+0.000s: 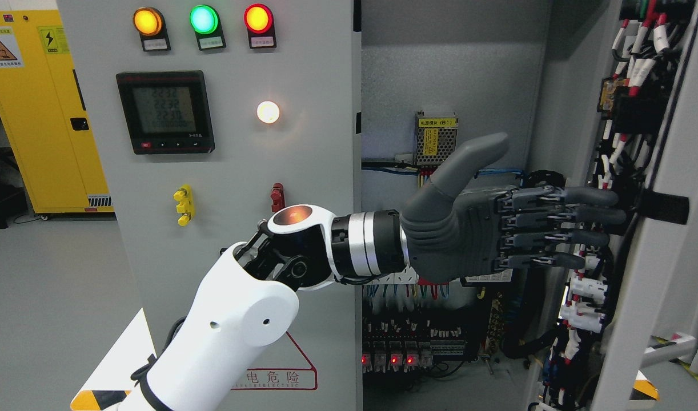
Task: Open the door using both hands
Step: 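Push the push-button door farther open with the left hand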
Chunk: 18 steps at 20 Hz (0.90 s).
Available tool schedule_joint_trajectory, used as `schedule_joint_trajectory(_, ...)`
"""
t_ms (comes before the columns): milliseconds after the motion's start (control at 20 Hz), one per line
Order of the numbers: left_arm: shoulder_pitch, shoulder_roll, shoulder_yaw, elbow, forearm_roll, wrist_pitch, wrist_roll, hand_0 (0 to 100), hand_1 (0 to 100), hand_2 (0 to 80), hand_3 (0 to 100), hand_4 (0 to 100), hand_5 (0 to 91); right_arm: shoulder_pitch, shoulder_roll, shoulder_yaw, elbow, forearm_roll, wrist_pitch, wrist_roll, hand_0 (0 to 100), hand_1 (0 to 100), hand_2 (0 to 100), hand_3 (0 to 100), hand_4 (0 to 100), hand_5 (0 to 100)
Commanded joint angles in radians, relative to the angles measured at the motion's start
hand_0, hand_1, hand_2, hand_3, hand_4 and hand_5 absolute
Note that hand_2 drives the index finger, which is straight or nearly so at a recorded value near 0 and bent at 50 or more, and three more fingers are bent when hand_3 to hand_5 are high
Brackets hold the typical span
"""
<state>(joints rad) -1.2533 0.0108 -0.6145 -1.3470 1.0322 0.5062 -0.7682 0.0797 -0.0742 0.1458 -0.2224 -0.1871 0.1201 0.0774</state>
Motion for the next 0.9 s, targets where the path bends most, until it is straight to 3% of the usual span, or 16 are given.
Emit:
schedule_joint_trajectory(0, -0.001, -0.115, -0.001, 0.002, -0.015, 0.006, -0.002, 0, 0, 0.0, 0, 0, 0.0, 0.0, -0.001, 0.0, 0.0, 0.0, 0.0, -0.001, 22, 1, 0, 0, 0, 0)
schedule_joint_trajectory(150, -0.001, -0.126, -0.002, 0.0, -0.021, 0.009, 0.016, 0, 0, 0.0, 0, 0, 0.0, 0.0, -0.001, 0.0, 0.0, 0.0, 0.0, -0.001, 22, 1, 0, 0, 0, 0)
schedule_joint_trajectory(351, 0.005, -0.15, -0.001, -0.012, -0.06, 0.021, 0.108, 0, 0, 0.0, 0, 0, 0.0, 0.0, -0.001, 0.0, 0.0, 0.0, 0.0, -0.001, 22, 1, 0, 0, 0, 0)
schedule_joint_trajectory(851, 0.009, -0.19, -0.007, -0.061, -0.061, 0.02, 0.133, 0, 0, 0.0, 0, 0, 0.0, 0.0, -0.001, 0.0, 0.0, 0.0, 0.001, -0.001, 22, 1, 0, 0, 0, 0)
